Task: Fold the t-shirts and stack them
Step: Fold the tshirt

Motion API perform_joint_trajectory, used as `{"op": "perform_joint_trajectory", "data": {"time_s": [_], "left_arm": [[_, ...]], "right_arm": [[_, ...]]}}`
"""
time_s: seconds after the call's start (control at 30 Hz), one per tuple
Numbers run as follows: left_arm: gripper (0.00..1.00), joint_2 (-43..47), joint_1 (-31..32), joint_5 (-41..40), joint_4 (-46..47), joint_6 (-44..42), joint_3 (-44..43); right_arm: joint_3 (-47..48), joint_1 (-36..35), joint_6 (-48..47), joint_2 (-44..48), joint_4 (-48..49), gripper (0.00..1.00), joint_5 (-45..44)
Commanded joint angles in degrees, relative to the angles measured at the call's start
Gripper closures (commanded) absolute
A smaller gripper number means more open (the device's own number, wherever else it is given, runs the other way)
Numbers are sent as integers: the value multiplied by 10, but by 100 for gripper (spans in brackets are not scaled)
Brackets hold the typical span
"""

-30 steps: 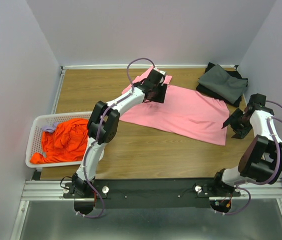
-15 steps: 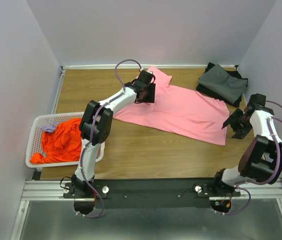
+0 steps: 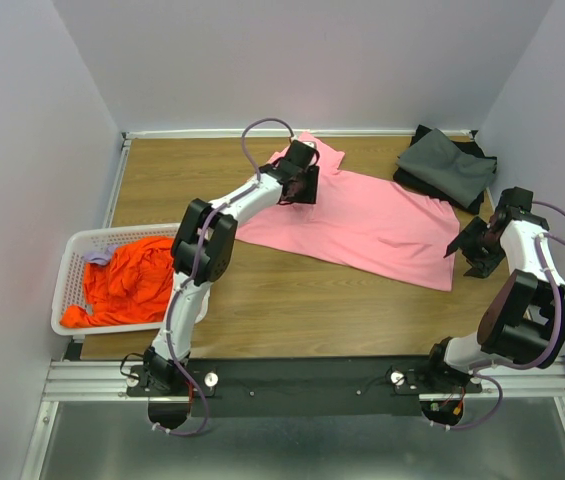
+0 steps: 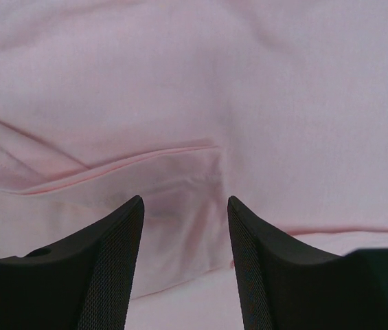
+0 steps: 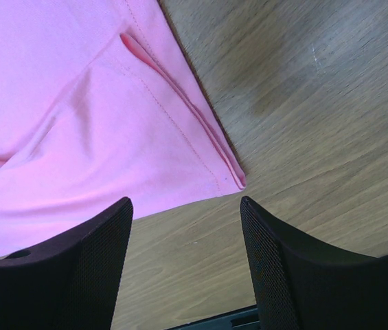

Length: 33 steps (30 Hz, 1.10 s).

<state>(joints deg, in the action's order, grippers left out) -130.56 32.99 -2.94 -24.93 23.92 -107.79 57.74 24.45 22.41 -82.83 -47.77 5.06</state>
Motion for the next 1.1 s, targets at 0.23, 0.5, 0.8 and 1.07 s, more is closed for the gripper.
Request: {"op": "perform_joint_trajectory", "data": {"time_s": [0.23, 0.5, 0.8, 1.07], "left_arm": [[44, -43, 20, 14, 3, -19, -48], [49, -56, 22, 7, -7, -19, -48], [58, -75, 24, -6, -13, -15, -67], [74, -86, 25, -14, -14, -14, -84]], "right_arm": [[-7, -2, -8, -1, -3, 29, 7], [-9, -2, -8, -1, -2, 29, 6], [-13, -2, -10, 3, -2, 29, 4], [-17, -2, -8, 2, -2, 29, 6]]}}
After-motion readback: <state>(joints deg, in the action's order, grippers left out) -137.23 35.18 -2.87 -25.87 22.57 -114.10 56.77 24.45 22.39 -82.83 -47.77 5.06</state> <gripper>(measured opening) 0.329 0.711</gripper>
